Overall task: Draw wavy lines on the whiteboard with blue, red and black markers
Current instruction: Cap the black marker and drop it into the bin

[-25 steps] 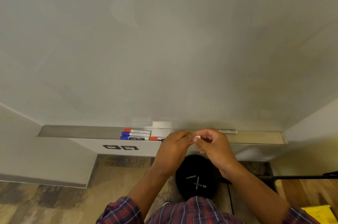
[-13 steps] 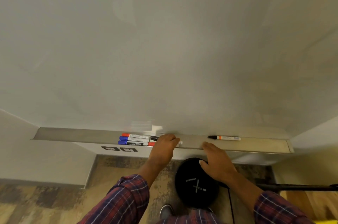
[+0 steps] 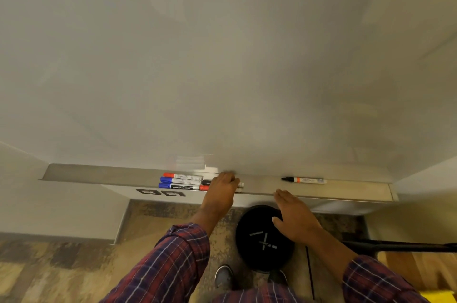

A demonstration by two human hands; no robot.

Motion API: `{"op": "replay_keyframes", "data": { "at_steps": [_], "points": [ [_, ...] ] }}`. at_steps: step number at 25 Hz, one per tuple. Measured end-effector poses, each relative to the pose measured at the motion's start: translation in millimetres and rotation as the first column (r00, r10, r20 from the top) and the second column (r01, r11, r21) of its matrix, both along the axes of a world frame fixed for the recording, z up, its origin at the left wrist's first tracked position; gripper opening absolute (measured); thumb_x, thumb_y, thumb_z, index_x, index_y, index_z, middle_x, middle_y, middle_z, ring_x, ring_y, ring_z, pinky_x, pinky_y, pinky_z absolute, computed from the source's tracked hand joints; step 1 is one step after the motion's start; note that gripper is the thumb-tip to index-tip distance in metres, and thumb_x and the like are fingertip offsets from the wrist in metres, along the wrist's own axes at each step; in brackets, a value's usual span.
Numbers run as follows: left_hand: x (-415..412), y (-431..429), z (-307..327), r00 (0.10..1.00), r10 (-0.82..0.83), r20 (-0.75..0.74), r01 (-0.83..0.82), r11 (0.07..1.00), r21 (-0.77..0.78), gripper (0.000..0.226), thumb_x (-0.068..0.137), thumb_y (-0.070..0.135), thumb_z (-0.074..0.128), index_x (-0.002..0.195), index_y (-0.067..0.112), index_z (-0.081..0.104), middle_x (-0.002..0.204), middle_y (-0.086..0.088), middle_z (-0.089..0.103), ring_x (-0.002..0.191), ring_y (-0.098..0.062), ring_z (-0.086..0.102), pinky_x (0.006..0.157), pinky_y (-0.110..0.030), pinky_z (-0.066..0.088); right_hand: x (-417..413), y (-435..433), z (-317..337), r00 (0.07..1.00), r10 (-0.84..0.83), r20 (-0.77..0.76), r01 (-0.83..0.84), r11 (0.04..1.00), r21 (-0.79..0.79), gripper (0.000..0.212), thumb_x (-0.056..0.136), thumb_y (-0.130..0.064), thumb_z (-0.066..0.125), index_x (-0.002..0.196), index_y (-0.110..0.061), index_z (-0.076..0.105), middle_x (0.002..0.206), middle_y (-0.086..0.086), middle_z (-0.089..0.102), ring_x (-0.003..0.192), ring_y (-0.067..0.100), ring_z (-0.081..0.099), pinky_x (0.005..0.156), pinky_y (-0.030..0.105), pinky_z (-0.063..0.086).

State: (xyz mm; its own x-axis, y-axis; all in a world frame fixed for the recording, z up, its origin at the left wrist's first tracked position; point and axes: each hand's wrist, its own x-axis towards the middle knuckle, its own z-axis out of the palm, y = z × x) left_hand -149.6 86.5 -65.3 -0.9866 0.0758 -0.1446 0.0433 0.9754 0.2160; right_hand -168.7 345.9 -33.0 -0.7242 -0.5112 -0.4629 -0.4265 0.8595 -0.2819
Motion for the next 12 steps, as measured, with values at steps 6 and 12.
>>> {"op": "replay_keyframes", "data": {
  "at_steps": [6, 12],
  "points": [
    [4.7, 0.6, 2.3, 1.000, -0.013, -0.004, 0.013, 1.000, -0.022, 0.038, 0.088, -0.003, 0.060, 0.124, 0.007, 0.069, 0.131, -0.011, 0.062, 0.123, -0.032, 0.057, 0.104, -0.043, 0.047, 0.5, -0.6, -0.3, 1.000, -0.020, -0.019, 0.019, 1.000, -0.014, 0.078, 0.105, -0.044, 0.047, 0.165, -0.011, 0.011, 0.174, 0.006, 0.008, 0.160, 0.021, 0.009, 0.128, 0.034, 0.006],
    [7.5, 2.8, 3.9, 1.000, -0.018, -0.008, 0.018, 0.999, -0.037, 0.039, 0.088, 0.000, 0.059, 0.124, 0.010, 0.069, 0.136, -0.010, 0.060, 0.129, -0.032, 0.056, 0.112, -0.047, 0.040, -5.5, -0.5, 2.1, 0.996, -0.084, -0.020, 0.082, 0.991, -0.103, 0.062, 0.101, -0.040, 0.052, 0.155, -0.012, 0.039, 0.163, 0.008, 0.040, 0.149, 0.025, 0.037, 0.124, 0.038, 0.029]
  ]
}}
